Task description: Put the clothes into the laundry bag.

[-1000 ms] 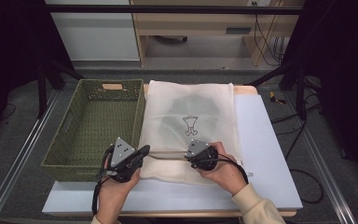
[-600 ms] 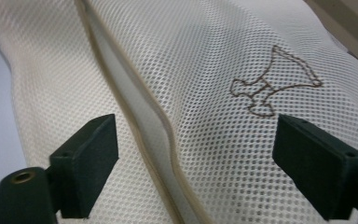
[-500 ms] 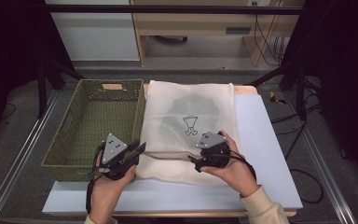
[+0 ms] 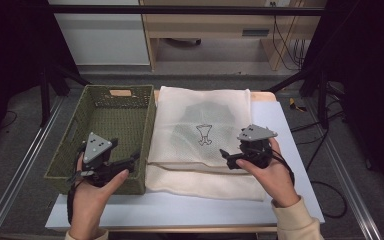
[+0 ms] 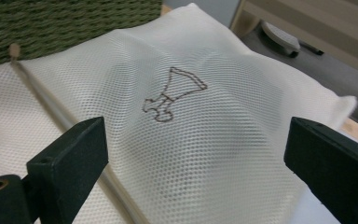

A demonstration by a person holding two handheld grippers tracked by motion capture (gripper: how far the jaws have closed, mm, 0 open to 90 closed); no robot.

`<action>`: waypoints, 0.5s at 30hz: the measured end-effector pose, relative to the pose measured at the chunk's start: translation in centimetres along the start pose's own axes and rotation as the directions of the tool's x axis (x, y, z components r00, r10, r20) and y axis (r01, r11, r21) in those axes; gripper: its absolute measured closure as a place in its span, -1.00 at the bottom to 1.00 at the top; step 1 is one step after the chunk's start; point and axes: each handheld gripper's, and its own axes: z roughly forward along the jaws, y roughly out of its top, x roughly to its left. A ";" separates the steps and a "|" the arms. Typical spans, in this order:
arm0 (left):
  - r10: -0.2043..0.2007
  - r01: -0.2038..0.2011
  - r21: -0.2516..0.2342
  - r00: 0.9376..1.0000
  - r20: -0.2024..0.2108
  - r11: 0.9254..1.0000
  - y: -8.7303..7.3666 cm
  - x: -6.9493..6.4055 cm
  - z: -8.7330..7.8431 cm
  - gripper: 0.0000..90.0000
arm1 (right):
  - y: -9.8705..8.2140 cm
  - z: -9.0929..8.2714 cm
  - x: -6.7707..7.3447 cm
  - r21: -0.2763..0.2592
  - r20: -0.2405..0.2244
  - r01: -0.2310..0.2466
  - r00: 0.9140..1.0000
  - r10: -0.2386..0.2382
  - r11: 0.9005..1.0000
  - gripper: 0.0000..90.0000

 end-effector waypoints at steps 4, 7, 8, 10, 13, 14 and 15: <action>-0.016 0.016 0.006 1.000 -0.011 1.000 0.3 1.0 -0.7 -0.58 | -0.1 -0.8 -1.1 -0.002 0.026 -0.033 0.999 0.033 0.999 -0.87; -0.033 0.033 -0.003 0.999 -0.020 0.999 0.5 1.7 -1.2 -0.61 | -0.2 -1.3 -1.7 -0.005 0.038 -0.047 0.998 0.047 0.999 -0.87; -0.031 0.031 0.002 0.999 -0.023 1.000 0.5 1.9 -1.3 -0.63 | -0.2 -1.5 -1.9 -0.006 0.040 -0.048 0.998 0.048 0.999 -0.87; -0.033 0.033 0.005 0.999 -0.030 0.999 0.5 2.3 -1.6 -0.66 | -0.3 -1.8 -2.1 -0.003 0.047 -0.060 0.997 0.060 0.998 -0.87; -0.029 0.029 0.012 0.999 -0.045 0.999 0.5 3.0 -1.9 -0.70 | -0.5 -2.3 -2.7 -0.002 0.059 -0.075 0.995 0.075 0.997 -0.87; -0.036 0.036 0.006 0.998 -0.053 0.999 0.5 3.4 -2.1 -0.70 | -0.6 -2.4 -2.8 -0.005 0.062 -0.077 0.995 0.077 0.997 -0.87; -0.041 0.042 0.003 0.997 -0.058 0.999 0.5 3.7 -2.2 -0.70 | -0.7 -2.6 -3.1 -0.005 0.065 -0.084 0.994 0.084 0.996 -0.88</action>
